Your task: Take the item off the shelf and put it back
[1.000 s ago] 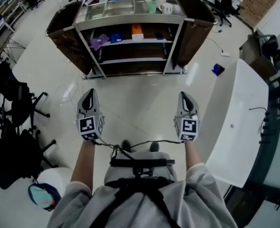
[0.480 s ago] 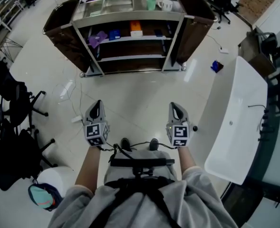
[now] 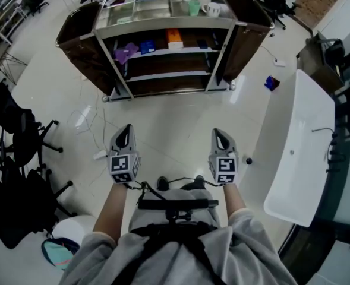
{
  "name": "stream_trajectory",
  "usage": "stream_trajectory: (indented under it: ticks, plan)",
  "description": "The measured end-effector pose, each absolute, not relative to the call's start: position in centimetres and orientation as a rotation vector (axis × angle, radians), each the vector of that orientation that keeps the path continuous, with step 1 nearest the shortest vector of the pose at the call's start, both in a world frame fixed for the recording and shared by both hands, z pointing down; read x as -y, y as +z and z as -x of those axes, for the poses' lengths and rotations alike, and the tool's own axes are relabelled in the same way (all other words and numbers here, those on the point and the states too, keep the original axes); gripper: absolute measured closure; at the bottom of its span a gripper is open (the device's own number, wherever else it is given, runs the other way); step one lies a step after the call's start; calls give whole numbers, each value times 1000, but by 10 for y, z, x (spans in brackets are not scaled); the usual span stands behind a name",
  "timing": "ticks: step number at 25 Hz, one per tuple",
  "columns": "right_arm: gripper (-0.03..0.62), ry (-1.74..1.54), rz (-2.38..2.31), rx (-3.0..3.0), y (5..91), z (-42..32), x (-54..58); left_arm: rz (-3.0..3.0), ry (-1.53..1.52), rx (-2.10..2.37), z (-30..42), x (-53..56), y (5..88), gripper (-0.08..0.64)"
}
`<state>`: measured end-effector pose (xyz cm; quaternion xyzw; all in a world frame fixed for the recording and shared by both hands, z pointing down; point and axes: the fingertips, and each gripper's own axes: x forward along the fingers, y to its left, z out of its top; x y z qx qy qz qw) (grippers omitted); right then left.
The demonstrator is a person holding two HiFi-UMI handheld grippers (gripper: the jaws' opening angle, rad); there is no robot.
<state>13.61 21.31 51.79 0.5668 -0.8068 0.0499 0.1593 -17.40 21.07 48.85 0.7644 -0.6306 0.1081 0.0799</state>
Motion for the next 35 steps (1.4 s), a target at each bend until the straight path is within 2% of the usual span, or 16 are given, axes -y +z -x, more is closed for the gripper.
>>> stream_trajectory:
  ticks: [14,35]
  plan:
    - [583,143,-1631,2293,516,-85,-167,-2384,318,1811,189,-160,480,552]
    - [583,281,-1453,2449,528,-95,91,-2279,379,1899,121,71,480,552]
